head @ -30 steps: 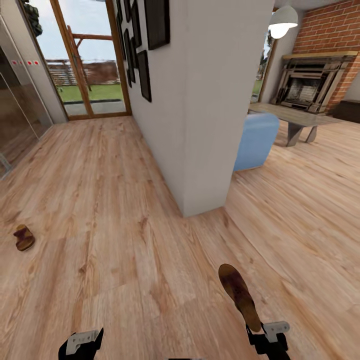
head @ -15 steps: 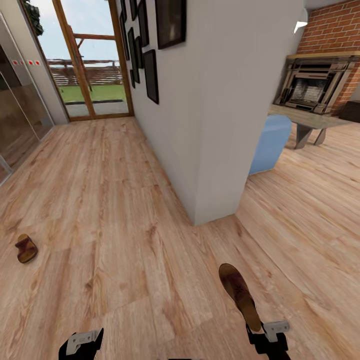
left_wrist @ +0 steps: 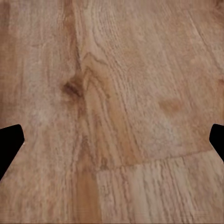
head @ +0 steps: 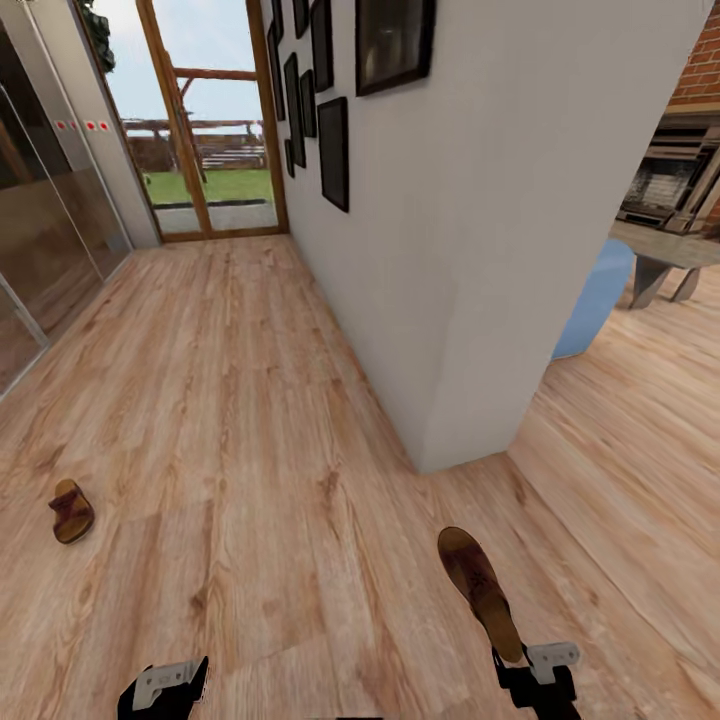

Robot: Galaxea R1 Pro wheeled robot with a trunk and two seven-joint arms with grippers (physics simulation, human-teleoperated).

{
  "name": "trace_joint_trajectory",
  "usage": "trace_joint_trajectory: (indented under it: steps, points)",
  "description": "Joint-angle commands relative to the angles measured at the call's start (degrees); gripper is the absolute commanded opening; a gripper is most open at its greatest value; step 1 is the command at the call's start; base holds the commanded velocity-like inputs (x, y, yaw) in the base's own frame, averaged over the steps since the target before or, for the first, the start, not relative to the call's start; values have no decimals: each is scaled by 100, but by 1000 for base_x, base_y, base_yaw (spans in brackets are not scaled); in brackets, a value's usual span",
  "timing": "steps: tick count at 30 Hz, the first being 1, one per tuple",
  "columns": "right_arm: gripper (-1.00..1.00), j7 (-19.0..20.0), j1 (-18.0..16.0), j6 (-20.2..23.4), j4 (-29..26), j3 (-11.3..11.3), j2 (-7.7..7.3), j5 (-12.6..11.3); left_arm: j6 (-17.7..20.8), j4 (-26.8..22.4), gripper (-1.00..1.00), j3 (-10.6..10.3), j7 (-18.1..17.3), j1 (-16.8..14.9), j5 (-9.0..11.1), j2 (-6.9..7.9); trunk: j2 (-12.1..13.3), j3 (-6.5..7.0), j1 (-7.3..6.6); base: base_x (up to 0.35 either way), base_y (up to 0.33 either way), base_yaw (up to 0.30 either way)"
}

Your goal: Pick up the two gym shoes and the two sandals from the corridor floor and place them onto the hallstand (shoe rack) in the corridor, making sure they are on the rack and not on the floor. Arrange them so the two gym shoes are next to each other and the two sandals are next to each other.

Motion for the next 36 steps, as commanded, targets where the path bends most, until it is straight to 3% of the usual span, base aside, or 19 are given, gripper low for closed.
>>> trace_joint_trajectory:
  steps: [1, 36]
  points:
    - [-100, 29, -2, -18, 2, -49, 0, 14, -13, 8, 100, 46, -54, -7, -9, -5, -1, -4, 2, 319, 100, 258]
    - [-100, 29, -2, -9, 8, -48, 0, 14, -13, 8, 100, 46, -54, -4, -5, -5, -1, -4, 2, 336, 27, 267]
